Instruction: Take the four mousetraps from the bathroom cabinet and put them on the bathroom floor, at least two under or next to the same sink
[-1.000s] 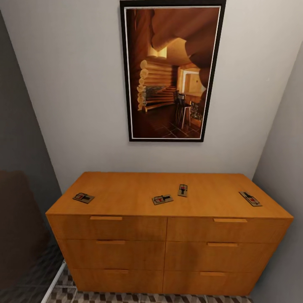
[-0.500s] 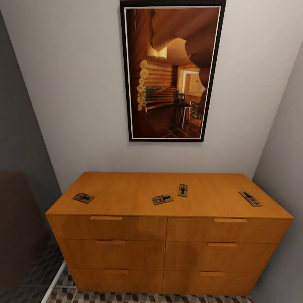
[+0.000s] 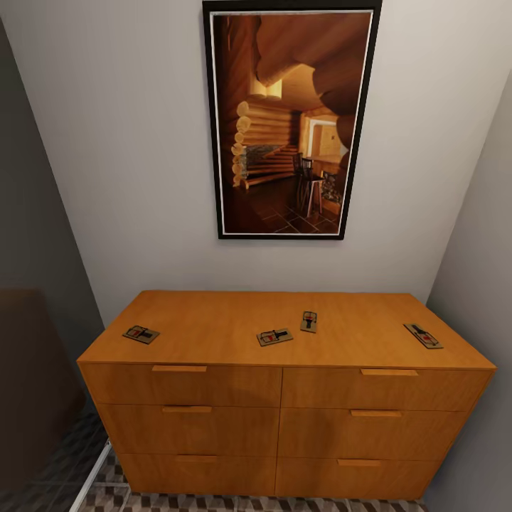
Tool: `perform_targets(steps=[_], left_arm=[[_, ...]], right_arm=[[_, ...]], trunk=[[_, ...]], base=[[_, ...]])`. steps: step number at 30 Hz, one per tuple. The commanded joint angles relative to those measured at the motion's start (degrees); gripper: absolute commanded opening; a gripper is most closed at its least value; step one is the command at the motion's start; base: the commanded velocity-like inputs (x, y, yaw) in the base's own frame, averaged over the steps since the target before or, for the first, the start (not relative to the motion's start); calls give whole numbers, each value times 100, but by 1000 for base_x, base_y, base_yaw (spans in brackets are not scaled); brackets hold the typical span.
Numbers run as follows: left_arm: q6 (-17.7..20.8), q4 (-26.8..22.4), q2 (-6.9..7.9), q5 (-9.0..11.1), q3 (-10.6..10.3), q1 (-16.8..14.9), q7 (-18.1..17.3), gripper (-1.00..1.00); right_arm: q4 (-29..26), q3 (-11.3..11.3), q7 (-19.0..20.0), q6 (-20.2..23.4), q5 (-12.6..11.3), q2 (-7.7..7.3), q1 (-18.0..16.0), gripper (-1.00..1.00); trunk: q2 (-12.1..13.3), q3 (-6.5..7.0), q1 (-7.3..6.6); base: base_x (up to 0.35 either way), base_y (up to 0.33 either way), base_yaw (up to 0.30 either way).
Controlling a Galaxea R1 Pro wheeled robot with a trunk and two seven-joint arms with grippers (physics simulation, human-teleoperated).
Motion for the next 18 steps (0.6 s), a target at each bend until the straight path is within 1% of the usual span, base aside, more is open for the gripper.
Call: perform_targets(steps=[1,18], left_arm=[[-10,1,0,59,-2,-1,3,100],[-10,0,-3,59,-3,-1,11,100]], right_arm=[[0,2,-1,-4,7,1,-1,100],[0,2,-1,-4,7,-6,-1,100]], trunk=[[-2,-4,0],[-2,-4,0]], base=[[0,0,0],[0,0,0]])
